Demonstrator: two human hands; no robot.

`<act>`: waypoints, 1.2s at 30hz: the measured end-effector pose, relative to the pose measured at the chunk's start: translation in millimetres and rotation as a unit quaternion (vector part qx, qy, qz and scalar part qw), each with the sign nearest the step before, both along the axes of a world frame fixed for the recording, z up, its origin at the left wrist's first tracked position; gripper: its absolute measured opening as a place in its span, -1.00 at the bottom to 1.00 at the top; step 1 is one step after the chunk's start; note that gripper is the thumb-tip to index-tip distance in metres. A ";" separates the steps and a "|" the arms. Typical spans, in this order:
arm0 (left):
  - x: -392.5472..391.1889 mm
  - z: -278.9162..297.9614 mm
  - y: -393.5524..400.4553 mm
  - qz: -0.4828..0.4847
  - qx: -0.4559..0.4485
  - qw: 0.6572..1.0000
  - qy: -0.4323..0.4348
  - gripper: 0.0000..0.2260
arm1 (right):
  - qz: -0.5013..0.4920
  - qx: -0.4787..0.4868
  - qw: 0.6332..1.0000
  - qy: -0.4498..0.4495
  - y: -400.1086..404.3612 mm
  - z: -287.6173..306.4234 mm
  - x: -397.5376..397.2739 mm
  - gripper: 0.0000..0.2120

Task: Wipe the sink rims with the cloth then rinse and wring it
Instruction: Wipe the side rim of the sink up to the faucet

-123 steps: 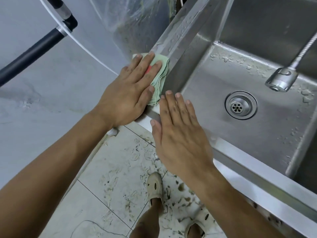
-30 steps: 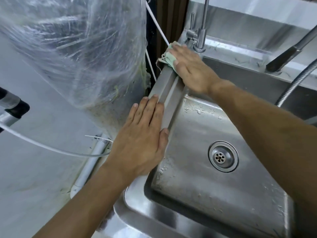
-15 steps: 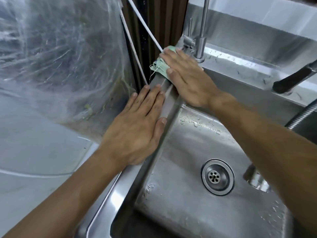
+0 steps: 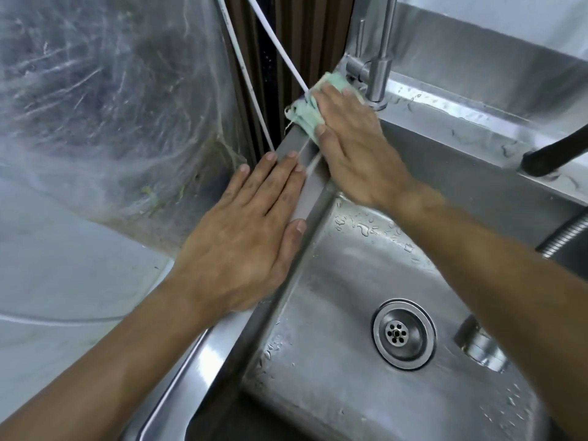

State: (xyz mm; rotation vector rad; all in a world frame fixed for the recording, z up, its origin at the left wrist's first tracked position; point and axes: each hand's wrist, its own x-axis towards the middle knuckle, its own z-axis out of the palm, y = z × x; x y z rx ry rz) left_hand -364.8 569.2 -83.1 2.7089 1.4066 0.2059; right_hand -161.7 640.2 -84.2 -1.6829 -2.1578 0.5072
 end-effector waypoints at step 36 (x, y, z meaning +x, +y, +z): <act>-1.9 2.9 -1.1 -0.012 -0.015 1.000 -0.012 -0.45 | 0.014 0.009 1.000 -0.007 31.7 5.4 7.2 -0.49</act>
